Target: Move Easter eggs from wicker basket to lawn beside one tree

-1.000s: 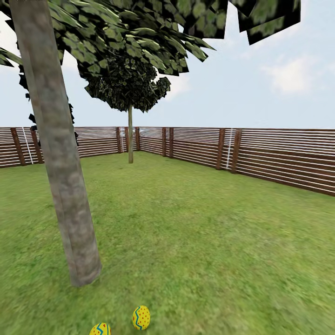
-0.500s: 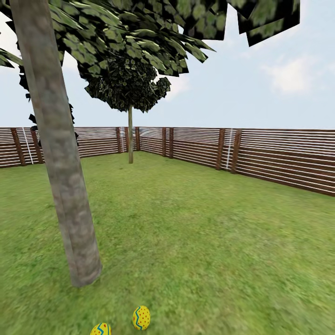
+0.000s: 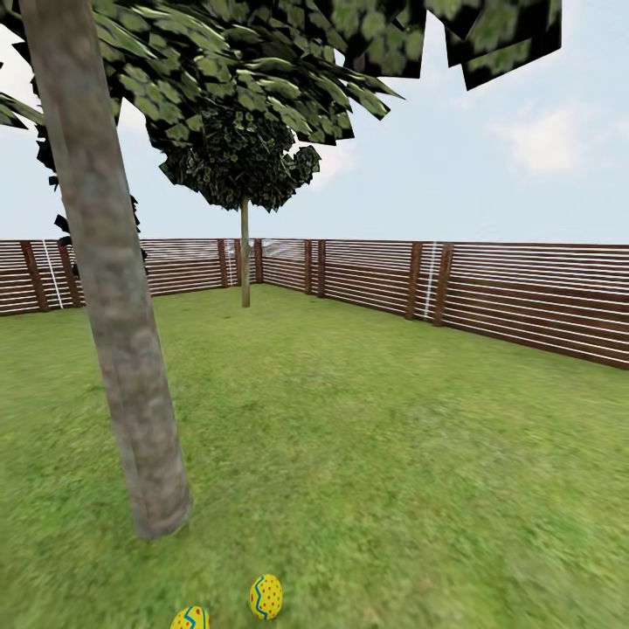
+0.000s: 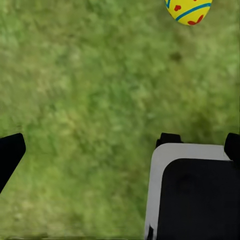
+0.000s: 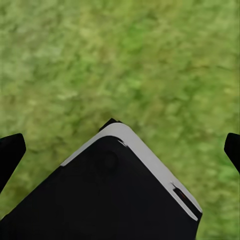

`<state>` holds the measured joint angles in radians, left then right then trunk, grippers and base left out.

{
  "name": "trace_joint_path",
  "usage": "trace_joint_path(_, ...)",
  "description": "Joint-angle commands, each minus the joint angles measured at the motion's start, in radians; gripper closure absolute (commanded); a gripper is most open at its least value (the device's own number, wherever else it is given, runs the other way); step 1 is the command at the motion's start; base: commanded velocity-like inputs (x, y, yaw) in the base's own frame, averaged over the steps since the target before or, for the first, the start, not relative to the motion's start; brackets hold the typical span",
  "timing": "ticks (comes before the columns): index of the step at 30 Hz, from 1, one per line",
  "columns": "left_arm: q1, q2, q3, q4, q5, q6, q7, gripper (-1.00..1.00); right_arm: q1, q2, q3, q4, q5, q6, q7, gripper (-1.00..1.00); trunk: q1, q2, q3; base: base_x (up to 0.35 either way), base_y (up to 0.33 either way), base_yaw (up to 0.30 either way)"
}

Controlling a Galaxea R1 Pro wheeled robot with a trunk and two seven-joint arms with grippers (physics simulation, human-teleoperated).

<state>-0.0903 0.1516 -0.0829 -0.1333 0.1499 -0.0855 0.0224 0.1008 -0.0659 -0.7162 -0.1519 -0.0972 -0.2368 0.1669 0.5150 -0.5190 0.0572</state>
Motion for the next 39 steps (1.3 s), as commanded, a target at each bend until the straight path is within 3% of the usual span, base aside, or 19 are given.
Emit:
trace_joint_path(1, 0.0, 0.0, -0.008, 0.0, 0.01, 0.017, 0.003, -1.0, 0.0, 0.0, -0.002, 0.0, -0.01, -0.002, 0.008, -1.0, -0.004, 0.007, 0.003, 0.0, 0.0, 0.0)
trace_joint_path(10, -0.001, 0.0, -0.007, 0.0, 0.013, 0.142, 0.009, -1.0, 0.0, 0.0, -0.002, 0.0, -0.01, -0.002, 0.008, -1.0, -0.038, 0.07, 0.032, 0.0, 0.0, 0.0)
trace_joint_path(17, -0.001, 0.0, -0.006, 0.0, 0.013, 0.18, 0.008, -1.0, 0.0, 0.0, -0.002, 0.0, -0.01, -0.001, 0.008, -1.0, -0.065, 0.119, 0.053, 0.0, 0.0, 0.0)
trace_joint_path(25, -0.001, 0.0, -0.006, 0.0, 0.013, 0.302, 0.008, -1.0, 0.0, 0.0, -0.002, 0.0, -0.01, -0.001, 0.008, -1.0, -0.065, 0.119, 0.053, 0.0, 0.0, 0.0)
trace_joint_path(39, -0.001, 0.0, -0.006, 0.0, 0.013, 0.366, 0.004, -1.0, 0.0, 0.0, -0.002, 0.0, -0.01, -0.001, 0.008, -1.0, -0.065, 0.119, 0.053, 0.0, 0.0, 0.0)
